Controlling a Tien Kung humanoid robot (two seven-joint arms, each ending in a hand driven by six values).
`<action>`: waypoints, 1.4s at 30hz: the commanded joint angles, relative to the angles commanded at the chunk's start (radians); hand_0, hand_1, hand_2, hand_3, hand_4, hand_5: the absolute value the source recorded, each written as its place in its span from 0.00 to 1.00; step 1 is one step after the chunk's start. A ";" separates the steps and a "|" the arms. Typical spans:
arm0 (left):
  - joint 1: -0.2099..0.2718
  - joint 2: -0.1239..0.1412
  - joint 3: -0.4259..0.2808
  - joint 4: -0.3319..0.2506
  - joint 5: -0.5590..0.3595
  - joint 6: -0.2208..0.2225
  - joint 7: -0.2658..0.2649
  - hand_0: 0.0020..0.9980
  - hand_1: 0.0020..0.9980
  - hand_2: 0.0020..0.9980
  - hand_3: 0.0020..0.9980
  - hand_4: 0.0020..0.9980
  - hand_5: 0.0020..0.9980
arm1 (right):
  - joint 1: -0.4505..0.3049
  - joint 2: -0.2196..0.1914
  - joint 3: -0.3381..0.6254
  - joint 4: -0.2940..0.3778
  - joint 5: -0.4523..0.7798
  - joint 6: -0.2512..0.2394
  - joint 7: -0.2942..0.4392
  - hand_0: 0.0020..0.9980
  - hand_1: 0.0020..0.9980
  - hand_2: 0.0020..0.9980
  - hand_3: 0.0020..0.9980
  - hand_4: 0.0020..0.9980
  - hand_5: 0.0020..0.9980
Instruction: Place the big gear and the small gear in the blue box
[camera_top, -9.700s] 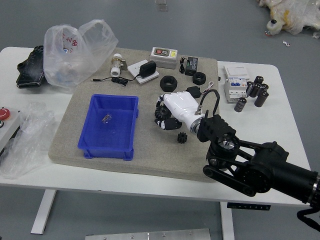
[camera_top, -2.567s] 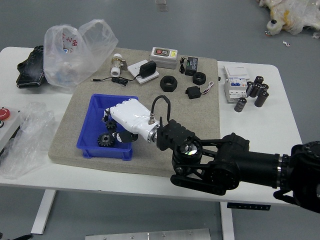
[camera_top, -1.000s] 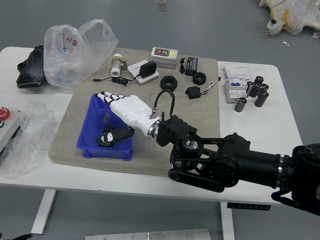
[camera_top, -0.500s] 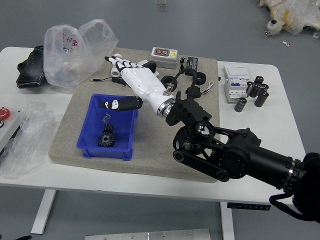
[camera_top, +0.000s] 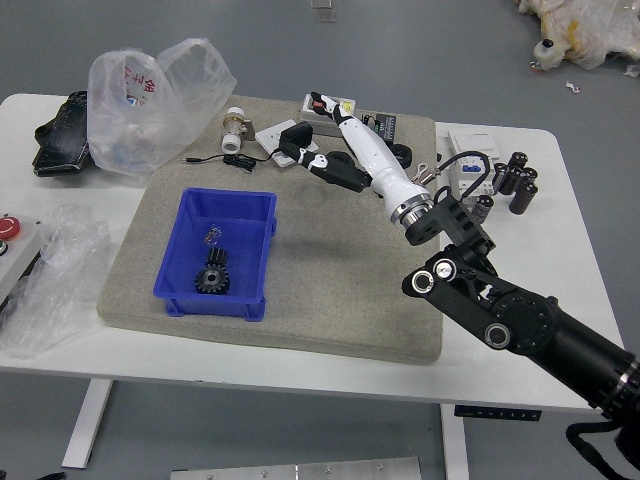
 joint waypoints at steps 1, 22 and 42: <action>0.000 0.000 0.003 0.001 -0.002 0.000 -0.003 0.62 0.57 0.56 0.63 0.68 0.53 | -0.023 -0.015 0.021 0.019 0.011 0.001 0.018 0.88 0.83 0.82 0.86 1.00 0.87; 0.001 0.010 0.002 0.006 0.011 -0.008 -0.012 0.62 0.57 0.56 0.63 0.68 0.53 | -0.378 -0.145 0.161 0.218 0.484 0.171 0.328 0.79 0.78 0.77 0.78 0.98 0.86; 0.033 0.017 0.006 0.006 -0.035 0.033 -0.133 0.69 0.73 0.72 0.74 0.71 0.53 | -0.302 -0.158 0.254 0.136 0.749 0.229 0.269 0.91 0.86 0.87 0.86 1.00 1.00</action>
